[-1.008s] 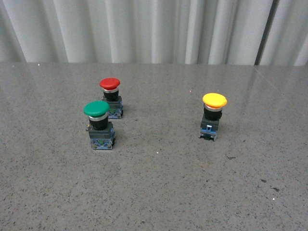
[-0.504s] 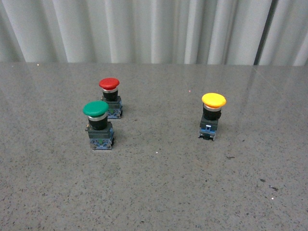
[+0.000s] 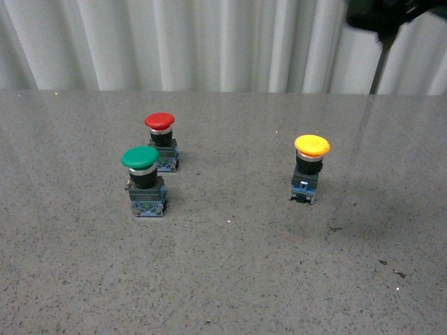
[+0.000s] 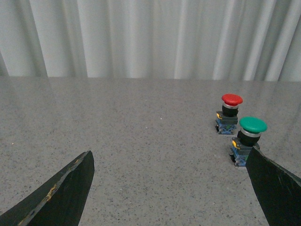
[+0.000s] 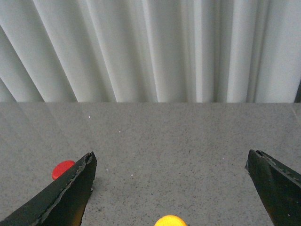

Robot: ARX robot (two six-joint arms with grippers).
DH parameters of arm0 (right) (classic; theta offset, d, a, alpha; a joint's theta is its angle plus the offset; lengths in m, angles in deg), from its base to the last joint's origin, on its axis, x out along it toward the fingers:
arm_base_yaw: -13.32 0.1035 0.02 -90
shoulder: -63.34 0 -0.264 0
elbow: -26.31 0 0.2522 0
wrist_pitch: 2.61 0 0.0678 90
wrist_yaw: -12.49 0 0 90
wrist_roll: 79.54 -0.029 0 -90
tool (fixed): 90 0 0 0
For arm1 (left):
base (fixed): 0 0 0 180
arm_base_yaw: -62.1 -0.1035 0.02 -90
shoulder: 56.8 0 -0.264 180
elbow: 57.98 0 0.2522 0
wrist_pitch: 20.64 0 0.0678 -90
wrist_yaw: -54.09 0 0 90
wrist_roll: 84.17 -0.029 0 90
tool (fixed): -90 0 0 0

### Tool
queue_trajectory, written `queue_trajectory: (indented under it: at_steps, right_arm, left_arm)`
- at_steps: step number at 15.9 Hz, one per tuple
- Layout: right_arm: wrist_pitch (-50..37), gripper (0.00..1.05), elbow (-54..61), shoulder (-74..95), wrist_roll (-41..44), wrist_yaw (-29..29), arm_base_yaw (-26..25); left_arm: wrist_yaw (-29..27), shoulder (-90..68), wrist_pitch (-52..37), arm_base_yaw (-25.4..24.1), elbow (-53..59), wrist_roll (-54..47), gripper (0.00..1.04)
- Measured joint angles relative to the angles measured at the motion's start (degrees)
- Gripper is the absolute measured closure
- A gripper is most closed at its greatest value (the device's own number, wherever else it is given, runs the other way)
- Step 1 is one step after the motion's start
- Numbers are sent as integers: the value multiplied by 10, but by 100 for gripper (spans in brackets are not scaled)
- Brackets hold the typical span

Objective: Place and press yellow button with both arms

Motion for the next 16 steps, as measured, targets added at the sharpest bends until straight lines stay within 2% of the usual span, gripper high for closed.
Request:
queue_trajectory:
  at_steps: [1, 2, 3, 5, 9, 10, 16]
  right_arm:
    - [5, 7, -28, 44, 9, -5, 9]
    - [15, 16, -67, 96, 21, -9, 28]
    - [29, 49, -90, 135, 41, -11, 43]
    - [46, 69, -91, 148, 52, -12, 43]
    - [79, 98, -94, 162, 60, -18, 38]
    - [90, 103, -95, 163, 67, -18, 37]
    - [145, 103, -109, 176, 78, -19, 27]
  left_arm:
    - [0, 0, 0, 0, 0, 0, 7]
    - [0, 0, 0, 0, 0, 0, 7]
    - [0, 0, 0, 0, 0, 0, 7]
    - [0, 0, 0, 0, 0, 0, 7]
    - [0, 0, 0, 0, 0, 0, 7]
    - [0, 0, 0, 0, 0, 0, 7]
    - [0, 0, 0, 0, 0, 0, 7]
